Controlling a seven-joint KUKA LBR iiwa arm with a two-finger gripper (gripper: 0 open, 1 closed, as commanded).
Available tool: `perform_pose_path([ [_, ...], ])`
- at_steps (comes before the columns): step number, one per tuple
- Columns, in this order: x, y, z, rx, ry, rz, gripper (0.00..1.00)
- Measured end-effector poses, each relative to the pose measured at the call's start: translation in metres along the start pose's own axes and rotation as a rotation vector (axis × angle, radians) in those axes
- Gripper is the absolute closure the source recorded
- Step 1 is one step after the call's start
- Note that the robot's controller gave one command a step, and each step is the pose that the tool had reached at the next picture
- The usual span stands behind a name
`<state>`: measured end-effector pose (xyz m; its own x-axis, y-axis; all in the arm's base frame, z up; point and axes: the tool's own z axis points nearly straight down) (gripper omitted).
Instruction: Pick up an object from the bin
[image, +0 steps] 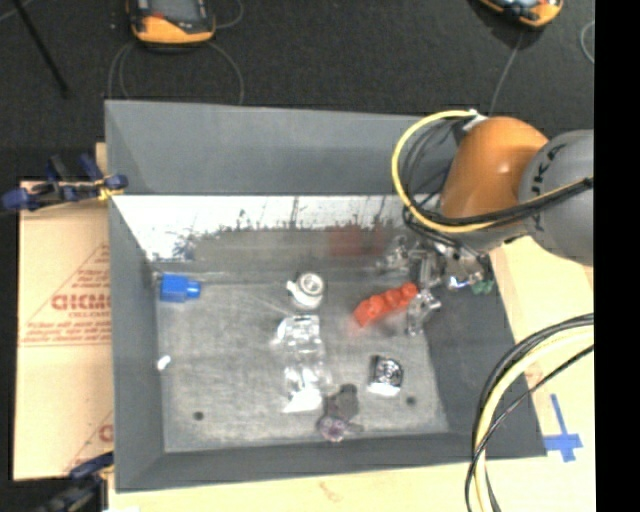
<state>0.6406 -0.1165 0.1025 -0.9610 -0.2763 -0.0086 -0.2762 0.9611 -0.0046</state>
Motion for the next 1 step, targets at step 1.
perform_pose_path([
  [1, -0.0024, -0.0021, -0.0053, 0.0, 0.0, -0.112, 0.0],
])
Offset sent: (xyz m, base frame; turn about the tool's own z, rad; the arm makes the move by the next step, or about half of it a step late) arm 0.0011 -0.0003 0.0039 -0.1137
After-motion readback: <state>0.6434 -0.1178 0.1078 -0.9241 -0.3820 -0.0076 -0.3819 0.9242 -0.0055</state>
